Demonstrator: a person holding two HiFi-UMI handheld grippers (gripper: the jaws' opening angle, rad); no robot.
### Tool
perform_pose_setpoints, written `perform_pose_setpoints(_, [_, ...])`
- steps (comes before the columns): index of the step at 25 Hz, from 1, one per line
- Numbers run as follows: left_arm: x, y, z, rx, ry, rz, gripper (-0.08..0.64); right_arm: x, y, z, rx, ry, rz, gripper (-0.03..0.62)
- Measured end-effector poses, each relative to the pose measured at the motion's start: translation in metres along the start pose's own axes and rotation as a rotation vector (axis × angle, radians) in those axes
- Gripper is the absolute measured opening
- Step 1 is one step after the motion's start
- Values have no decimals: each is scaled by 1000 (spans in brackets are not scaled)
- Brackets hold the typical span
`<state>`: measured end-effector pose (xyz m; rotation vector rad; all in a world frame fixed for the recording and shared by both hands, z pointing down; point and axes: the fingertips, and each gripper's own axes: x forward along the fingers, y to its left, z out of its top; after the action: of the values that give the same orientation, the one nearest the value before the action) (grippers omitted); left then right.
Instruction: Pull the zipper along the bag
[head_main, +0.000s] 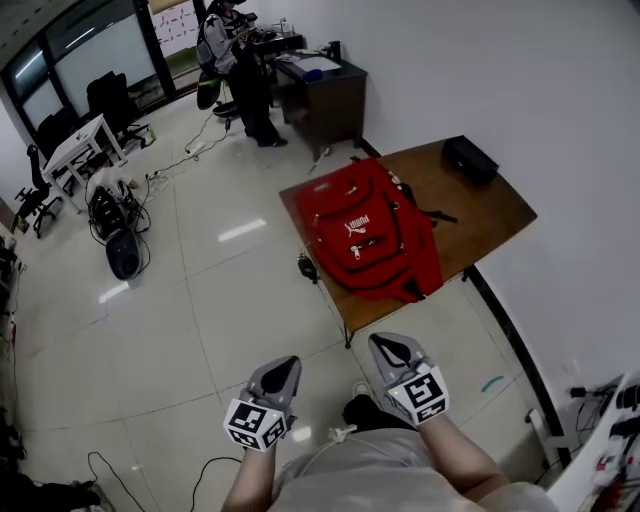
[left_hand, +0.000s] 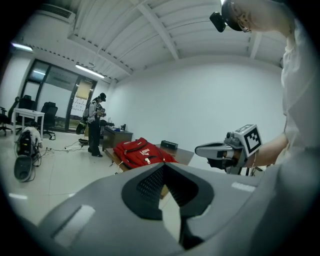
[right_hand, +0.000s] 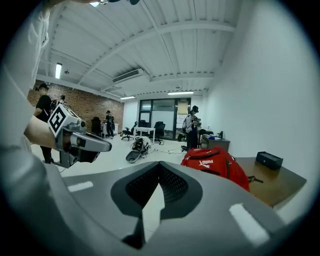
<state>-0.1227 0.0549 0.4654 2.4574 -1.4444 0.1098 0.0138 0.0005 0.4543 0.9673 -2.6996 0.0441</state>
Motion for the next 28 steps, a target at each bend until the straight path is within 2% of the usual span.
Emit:
perform_pose_setpoints(5, [81,25,30,-30,-20,23,6,37,-86,11,0,-4,11,8])
perform_pose_setpoints(11, [144,41,32,-44,22,31,6,78,-153,4,41,10,20,8])
perform_pose_setpoints(15, [161,49,22,-64,80,38,6,100,-163,-8,95,38,50,8])
perform_pose_setpoints(19, [187,60,22,-76,94,21,6,120,-168,-13,147,44,83,8])
perform_pose_setpoints(24, [227,74,10,-86,155,-43,6,158,-169,-30,191,125,98,8])
perform_pose_setpoints(28, [261,80,0,-52,199,-141,6,187,-168,-55,275,214,126,8])
